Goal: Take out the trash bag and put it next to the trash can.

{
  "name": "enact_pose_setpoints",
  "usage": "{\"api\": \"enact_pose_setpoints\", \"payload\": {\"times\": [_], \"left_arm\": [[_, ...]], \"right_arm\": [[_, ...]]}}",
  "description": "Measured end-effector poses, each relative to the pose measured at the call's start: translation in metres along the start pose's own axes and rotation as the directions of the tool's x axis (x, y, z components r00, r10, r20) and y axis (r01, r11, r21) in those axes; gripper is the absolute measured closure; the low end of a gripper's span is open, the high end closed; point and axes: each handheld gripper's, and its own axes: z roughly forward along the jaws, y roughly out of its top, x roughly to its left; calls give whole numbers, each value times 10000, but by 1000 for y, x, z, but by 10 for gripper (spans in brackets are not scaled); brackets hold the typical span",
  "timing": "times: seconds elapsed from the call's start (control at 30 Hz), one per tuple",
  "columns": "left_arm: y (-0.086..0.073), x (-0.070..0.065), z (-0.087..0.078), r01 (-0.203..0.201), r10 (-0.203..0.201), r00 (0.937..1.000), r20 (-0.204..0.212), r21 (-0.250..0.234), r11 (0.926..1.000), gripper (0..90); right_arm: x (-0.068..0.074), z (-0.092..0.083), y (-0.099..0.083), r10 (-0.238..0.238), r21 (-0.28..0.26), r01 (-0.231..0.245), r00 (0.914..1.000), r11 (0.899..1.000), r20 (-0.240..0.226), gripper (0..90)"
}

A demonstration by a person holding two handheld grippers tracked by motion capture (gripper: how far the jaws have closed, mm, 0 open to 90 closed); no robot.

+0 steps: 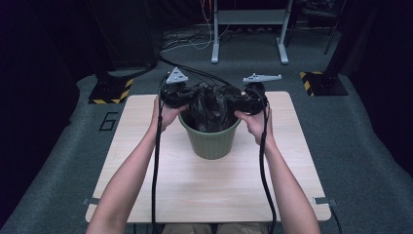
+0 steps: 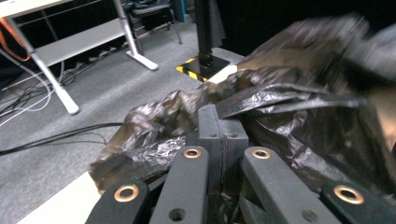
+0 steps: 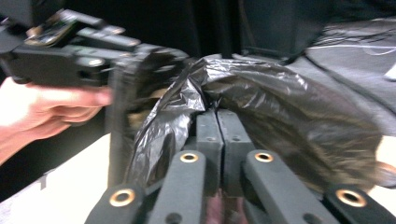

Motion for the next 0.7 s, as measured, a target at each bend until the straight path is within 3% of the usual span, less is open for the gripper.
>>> {"api": "enact_pose_setpoints", "payload": {"times": [0.03,0.07,0.1,0.13,0.2,0.3,0.37,0.47,0.53,0.57,0.63,0.7], "left_arm": [[5,-3,4,-99,98,9999,56,118,9999,900],[11,-8,10,-280,277,9996,110,283,9992,900],[11,-8,10,-280,277,9996,110,283,9992,900],[17,-12,17,-438,428,9988,226,468,9979,900],[22,-15,21,-622,607,9978,261,607,9962,900],[30,-21,26,-684,659,9970,404,645,9956,900],[34,-24,27,-772,740,9961,477,675,9947,900],[38,-28,27,-721,684,9956,635,589,9957,900],[38,-28,26,-677,643,9956,687,497,9965,900],[38,-27,25,-583,551,9960,704,447,9973,900],[37,-24,21,-330,305,9965,777,311,9990,897],[36,-20,19,-168,144,9970,755,319,9993,771]], "right_arm": [[2,5,-1,85,66,-83,9994,9999,-344,781],[3,8,-1,160,100,-156,9987,9998,-493,716],[3,8,-1,160,100,-156,9987,9998,-493,716],[5,15,-2,439,243,-419,9951,9988,-881,647],[8,20,-3,469,341,-442,9954,9984,-838,549],[10,27,-5,607,493,-576,9961,9971,-641,480],[12,31,-5,580,525,-566,9980,9970,-265,469],[16,35,-6,409,476,-424,9987,9980,307,553],[16,36,-6,339,426,-358,9985,9985,434,600],[16,37,-6,318,223,-335,9967,9992,743,726],[15,37,-6,356,142,-368,9963,9992,789,854],[14,36,-5,364,128,-377,9951,9992,924,895]]}}
